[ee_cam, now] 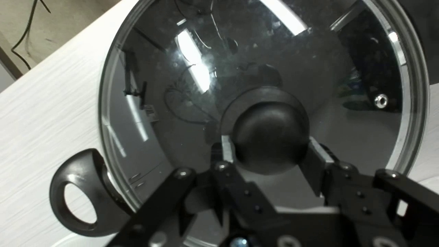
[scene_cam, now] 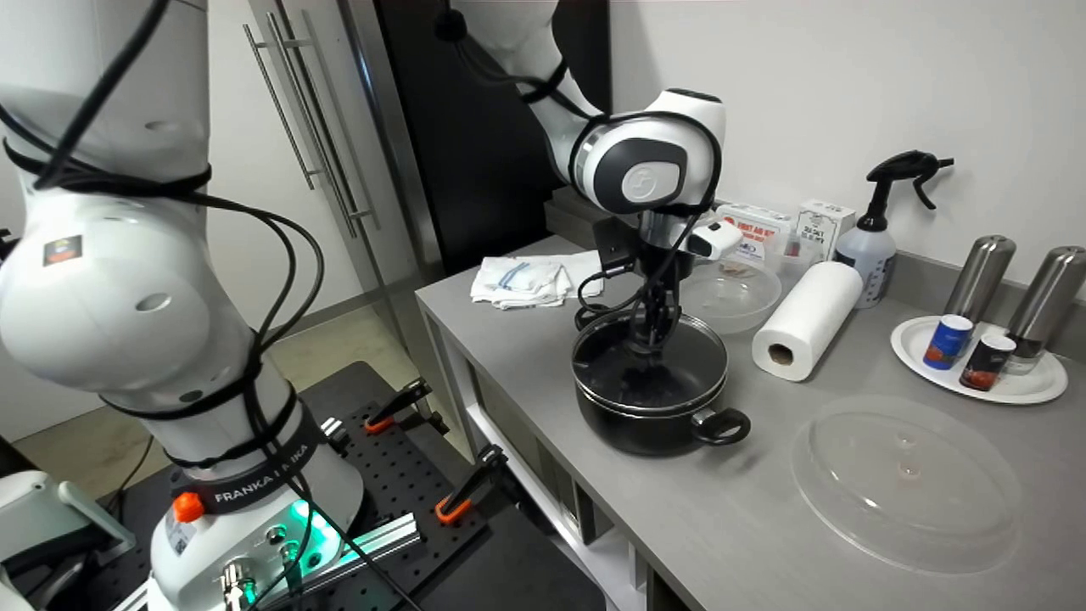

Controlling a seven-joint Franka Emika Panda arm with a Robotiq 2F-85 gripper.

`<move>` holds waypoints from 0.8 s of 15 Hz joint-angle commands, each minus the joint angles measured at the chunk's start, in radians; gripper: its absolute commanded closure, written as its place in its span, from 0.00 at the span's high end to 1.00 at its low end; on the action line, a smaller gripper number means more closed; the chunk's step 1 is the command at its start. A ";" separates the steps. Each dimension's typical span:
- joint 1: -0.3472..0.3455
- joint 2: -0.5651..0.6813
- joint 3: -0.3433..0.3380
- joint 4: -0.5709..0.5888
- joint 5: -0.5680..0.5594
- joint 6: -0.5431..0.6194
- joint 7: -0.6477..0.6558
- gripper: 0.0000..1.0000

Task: Uncover the pot and put the lid on the table

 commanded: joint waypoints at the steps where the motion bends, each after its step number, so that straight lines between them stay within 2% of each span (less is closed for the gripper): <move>1: 0.015 -0.102 -0.003 -0.069 0.002 0.010 -0.015 0.25; 7: 0.025 -0.199 -0.002 -0.123 -0.017 -0.001 -0.021 0.25; 12: 0.051 -0.274 -0.002 -0.152 -0.080 -0.010 0.006 0.25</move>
